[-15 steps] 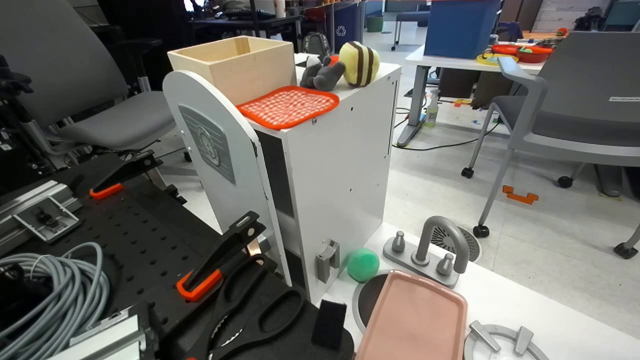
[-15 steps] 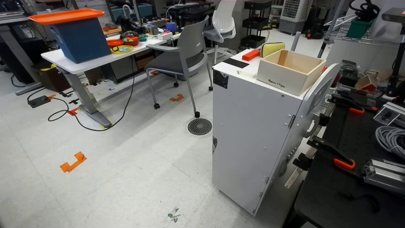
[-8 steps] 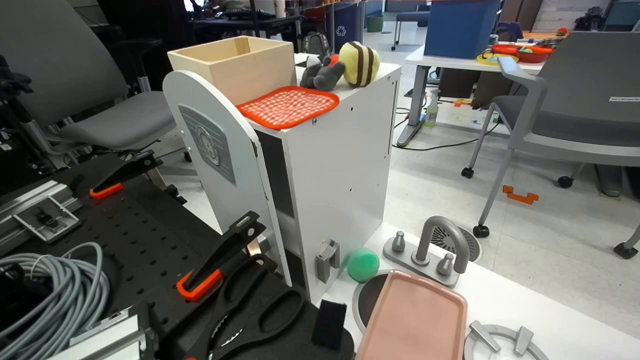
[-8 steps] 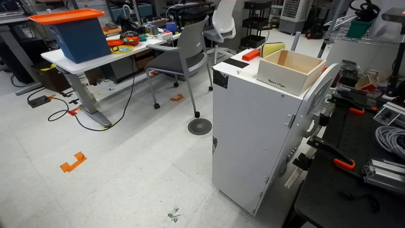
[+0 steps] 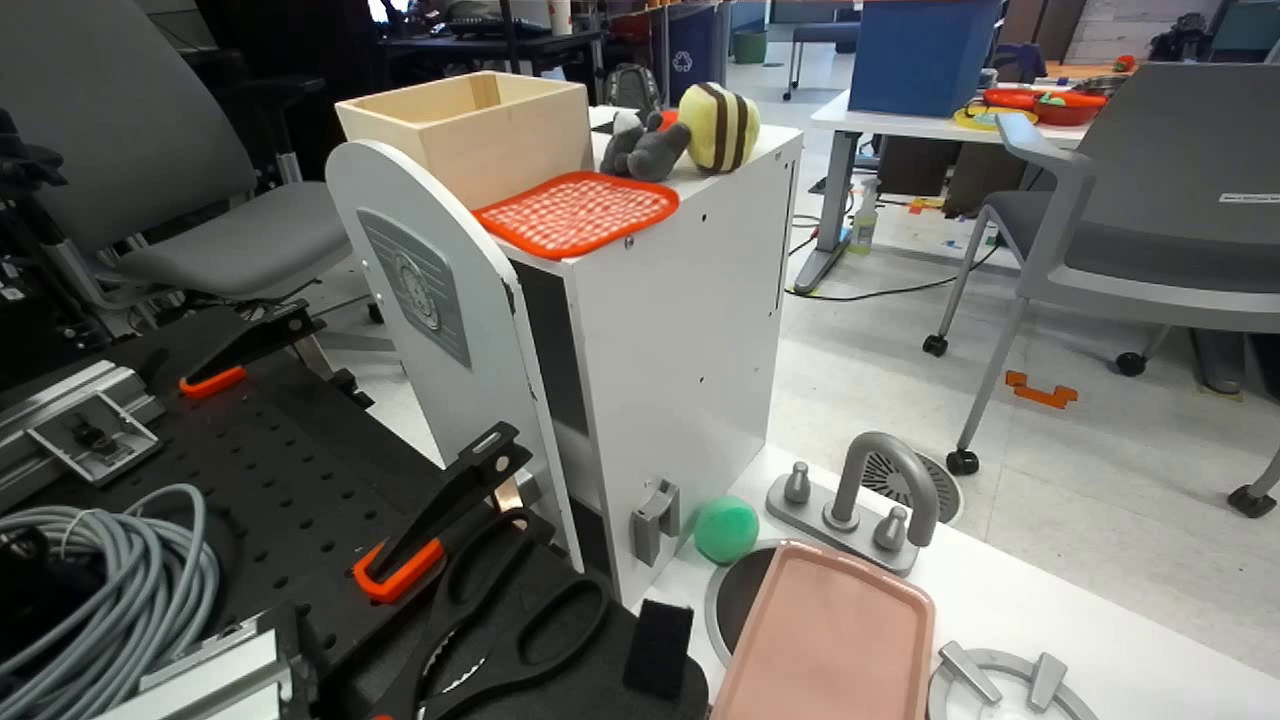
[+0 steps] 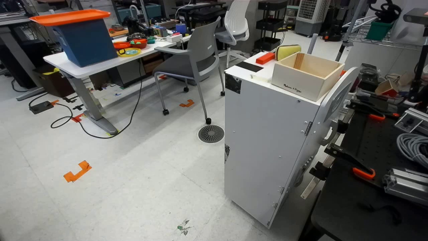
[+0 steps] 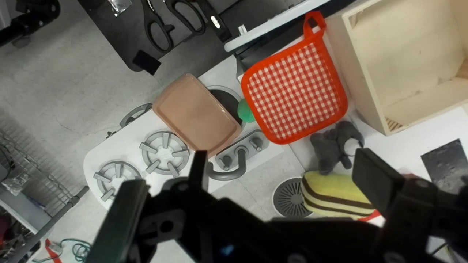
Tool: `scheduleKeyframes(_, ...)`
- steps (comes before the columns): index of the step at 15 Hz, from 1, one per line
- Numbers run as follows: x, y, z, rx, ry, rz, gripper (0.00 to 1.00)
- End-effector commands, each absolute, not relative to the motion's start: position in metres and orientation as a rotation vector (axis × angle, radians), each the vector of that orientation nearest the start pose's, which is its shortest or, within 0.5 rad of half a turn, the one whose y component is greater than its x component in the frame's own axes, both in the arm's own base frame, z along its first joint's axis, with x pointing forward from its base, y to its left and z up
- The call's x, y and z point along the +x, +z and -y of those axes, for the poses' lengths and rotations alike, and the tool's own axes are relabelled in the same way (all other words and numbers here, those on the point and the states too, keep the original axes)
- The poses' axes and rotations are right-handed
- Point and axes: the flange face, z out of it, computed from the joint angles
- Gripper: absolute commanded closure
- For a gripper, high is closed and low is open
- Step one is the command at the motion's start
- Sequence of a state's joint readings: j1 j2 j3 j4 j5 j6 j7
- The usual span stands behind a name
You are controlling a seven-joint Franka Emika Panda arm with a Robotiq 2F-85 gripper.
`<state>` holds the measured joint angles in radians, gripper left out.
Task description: Pick up the cream white plush toy and put it in the box
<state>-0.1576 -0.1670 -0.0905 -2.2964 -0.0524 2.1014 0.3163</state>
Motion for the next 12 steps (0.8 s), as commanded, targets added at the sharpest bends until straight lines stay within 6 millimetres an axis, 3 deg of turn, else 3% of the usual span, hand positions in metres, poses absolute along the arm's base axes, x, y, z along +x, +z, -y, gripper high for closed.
scheduleKeyframes(1,0.474,0.43,0.154,-3.028,0.013,-0.917,0.0)
scheduleKeyframes(5,0.484,0.422,0.168,-3.024,-0.011,-0.992,0.0)
scheduleKeyframes(12,0.514,0.383,0.176,-3.044,-0.02,-1.084,0.0)
